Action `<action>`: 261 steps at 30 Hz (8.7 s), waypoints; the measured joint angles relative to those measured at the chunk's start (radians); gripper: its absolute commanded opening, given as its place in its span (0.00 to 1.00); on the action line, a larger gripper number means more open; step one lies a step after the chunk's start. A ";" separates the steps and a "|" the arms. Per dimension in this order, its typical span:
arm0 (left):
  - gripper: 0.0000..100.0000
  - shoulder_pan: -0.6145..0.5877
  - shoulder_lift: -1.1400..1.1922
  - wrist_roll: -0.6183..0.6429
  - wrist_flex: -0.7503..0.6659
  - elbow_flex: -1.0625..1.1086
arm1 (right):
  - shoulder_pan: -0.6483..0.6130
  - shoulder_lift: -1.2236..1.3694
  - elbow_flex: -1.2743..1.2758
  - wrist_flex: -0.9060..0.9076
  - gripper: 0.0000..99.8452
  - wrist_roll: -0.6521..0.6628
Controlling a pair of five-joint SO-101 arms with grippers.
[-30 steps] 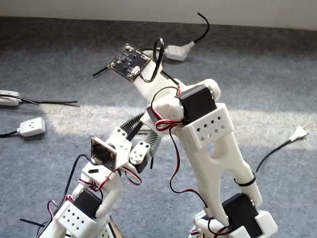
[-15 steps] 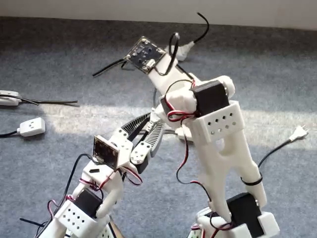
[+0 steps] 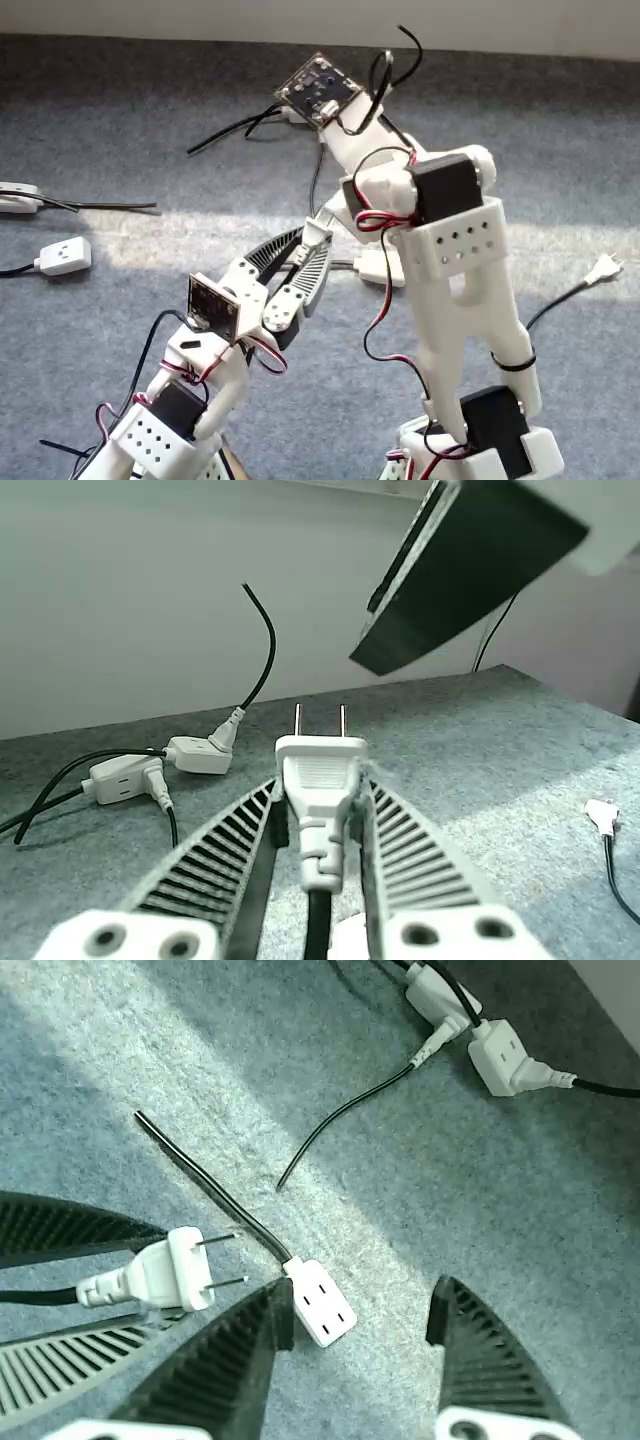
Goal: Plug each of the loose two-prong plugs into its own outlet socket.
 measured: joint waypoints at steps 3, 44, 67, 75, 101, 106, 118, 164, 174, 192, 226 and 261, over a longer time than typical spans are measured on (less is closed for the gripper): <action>0.01 0.000 0.000 0.000 0.000 0.000 | -0.008 -0.008 -0.064 0.014 0.22 0.000; 0.01 -0.023 0.006 0.003 0.003 -0.002 | -0.020 0.176 0.043 0.015 0.22 -0.029; 0.01 -0.043 0.002 0.002 0.023 0.000 | 0.302 -0.015 0.075 0.015 0.22 -0.029; 0.01 -0.043 0.002 0.002 0.051 0.000 | 0.586 -0.307 0.494 0.015 0.22 0.020; 0.01 0.086 0.614 -0.623 0.784 -0.813 | 0.864 -1.000 1.582 -0.244 0.22 0.084; 0.01 0.124 0.919 -0.852 0.961 -1.077 | 0.864 -1.000 1.679 -0.311 0.22 0.081; 0.01 0.143 1.619 -1.131 1.220 -1.699 | 0.864 -1.002 1.709 -0.342 0.22 0.081; 0.01 0.158 2.480 -1.206 1.689 -2.714 | 1.185 -1.008 1.717 -0.411 0.22 0.345; 0.01 0.158 2.480 -1.206 1.689 -2.714 | 1.185 -1.008 1.717 -0.413 0.22 0.345; 0.01 0.158 2.480 -1.201 1.648 -2.707 | 1.185 -1.008 1.758 -0.420 0.22 0.345; 0.01 0.043 2.487 -0.855 1.648 -2.839 | 1.185 -1.008 1.758 -0.465 0.22 0.350; 0.01 0.404 1.763 -0.267 1.705 -2.983 | 0.916 -1.010 1.806 -0.592 0.22 -0.064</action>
